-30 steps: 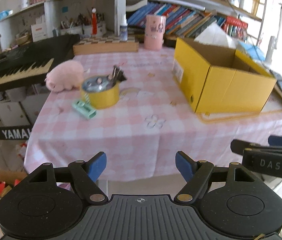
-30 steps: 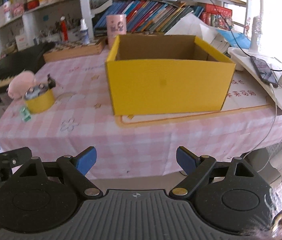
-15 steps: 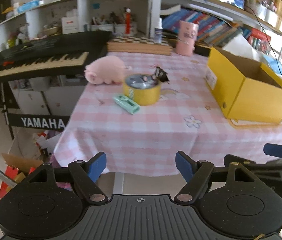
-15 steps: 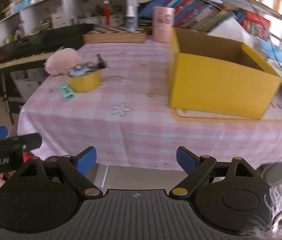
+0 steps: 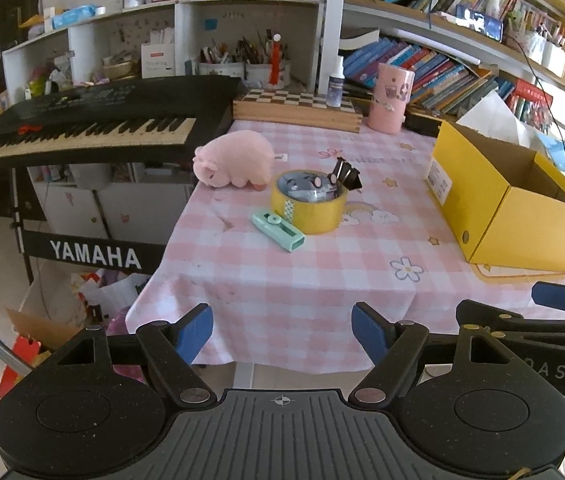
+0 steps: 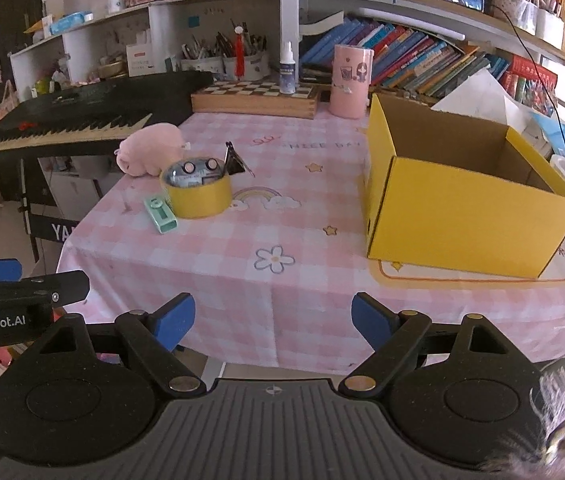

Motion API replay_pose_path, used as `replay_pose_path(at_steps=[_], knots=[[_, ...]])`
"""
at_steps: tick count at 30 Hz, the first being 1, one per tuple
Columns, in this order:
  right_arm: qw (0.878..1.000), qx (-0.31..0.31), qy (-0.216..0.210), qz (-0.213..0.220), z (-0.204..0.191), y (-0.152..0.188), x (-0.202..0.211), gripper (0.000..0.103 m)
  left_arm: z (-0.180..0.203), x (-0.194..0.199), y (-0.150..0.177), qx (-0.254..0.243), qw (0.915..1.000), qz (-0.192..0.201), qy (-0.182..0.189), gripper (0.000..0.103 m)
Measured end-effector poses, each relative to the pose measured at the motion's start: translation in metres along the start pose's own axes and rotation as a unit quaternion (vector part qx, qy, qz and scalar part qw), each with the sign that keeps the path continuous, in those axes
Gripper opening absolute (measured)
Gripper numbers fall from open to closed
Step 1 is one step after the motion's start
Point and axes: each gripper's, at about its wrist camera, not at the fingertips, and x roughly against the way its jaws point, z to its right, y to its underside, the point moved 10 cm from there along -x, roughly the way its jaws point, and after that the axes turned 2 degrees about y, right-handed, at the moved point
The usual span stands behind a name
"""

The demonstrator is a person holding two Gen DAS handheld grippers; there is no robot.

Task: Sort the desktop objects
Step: 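Lift both open tools out of the yellow box and back toward the table, then move the right tool toward the black binder clip on the tape roll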

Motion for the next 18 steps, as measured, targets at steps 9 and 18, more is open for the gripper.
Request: replay_pose_path(at_steps=[9,18], knots=[[1.000,-0.004,-0.011,0.023,-0.002,-0.017,0.002,0.084,-0.002,-0.008,-0.004,0.010,0.9999,-0.002,0.005,0.078],[0.999,-0.006,-0.028,0.035,-0.005,-0.035,-0.015,0.084,-0.004,-0.028,-0.012,0.020,0.9997,-0.009,0.008,0.078]])
